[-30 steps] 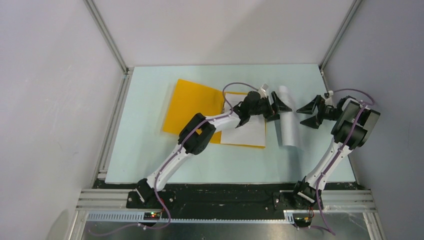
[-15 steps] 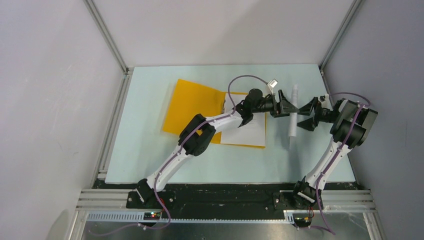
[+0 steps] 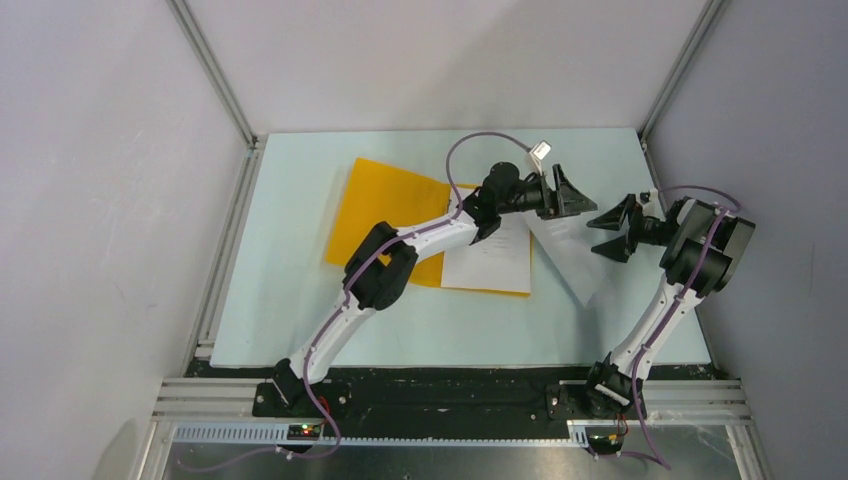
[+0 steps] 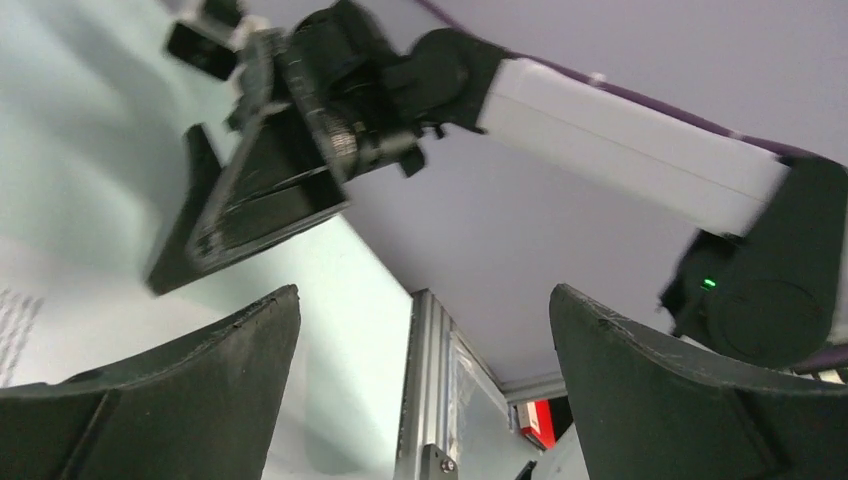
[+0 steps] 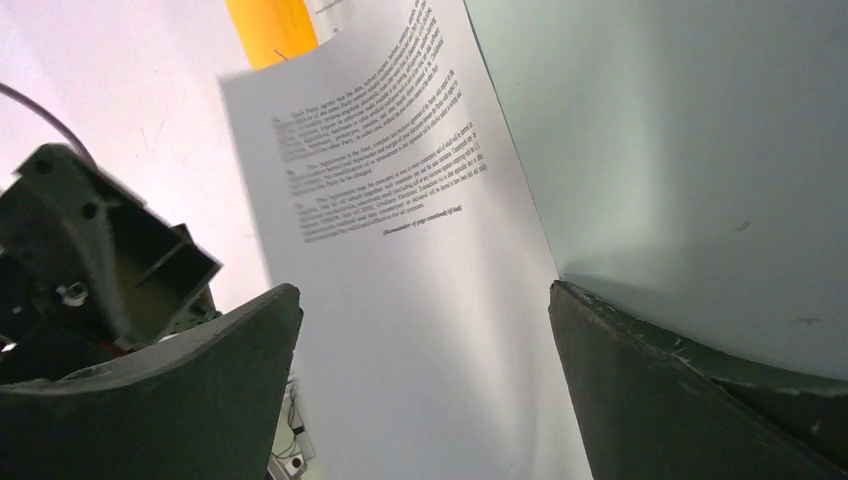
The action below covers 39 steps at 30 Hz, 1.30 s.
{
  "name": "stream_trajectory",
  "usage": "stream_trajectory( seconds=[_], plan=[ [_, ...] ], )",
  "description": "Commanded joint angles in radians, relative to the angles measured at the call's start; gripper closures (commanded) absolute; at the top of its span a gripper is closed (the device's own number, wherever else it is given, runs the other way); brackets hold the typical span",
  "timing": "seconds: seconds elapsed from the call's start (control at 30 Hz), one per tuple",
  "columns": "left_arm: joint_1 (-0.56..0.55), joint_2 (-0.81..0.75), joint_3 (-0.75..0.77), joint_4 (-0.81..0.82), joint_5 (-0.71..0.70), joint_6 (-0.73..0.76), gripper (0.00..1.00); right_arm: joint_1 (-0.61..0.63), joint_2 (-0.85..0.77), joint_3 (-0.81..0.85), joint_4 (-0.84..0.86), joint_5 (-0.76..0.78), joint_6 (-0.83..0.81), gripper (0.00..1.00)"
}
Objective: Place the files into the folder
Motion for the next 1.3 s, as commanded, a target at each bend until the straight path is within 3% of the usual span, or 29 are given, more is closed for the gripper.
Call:
stream_trajectory(
  seconds=[0.0,0.27,0.47,0.63,0.77,0.87,1.0,1.27],
  plan=[
    [0.01,-0.01,-0.037,-0.185,-0.099,0.045,0.02,0.006,0.011,-0.002,-0.007,0.027,0.002,0.01],
    [0.055,-0.121,-0.27,-0.235,-0.131,0.009,0.08,0.068,-0.017,-0.055,-0.026,0.087,-0.045,0.01],
    [0.131,-0.279,-0.367,-0.251,-0.114,0.206,0.09,0.08,-0.058,-0.057,-0.052,0.089,-0.024,0.01],
    [0.178,-0.431,-0.49,-0.379,-0.069,0.334,0.05,0.074,-0.152,-0.053,-0.096,0.131,-0.083,0.01],
    [0.189,-0.488,-0.507,-0.61,-0.136,0.435,0.04,0.059,-0.241,-0.033,-0.025,0.28,-0.087,0.01],
    [0.199,-0.485,-0.501,-0.69,-0.184,0.515,0.04,0.043,-0.274,-0.019,0.045,0.359,-0.097,0.01],
    [0.2,-0.451,-0.463,-0.737,-0.176,0.607,0.05,0.057,-0.271,-0.009,0.058,0.494,-0.118,0.03],
    [0.189,-0.413,-0.477,-0.755,-0.143,0.613,0.05,0.162,-0.238,-0.05,-0.046,0.711,-0.123,0.05]
  ],
)
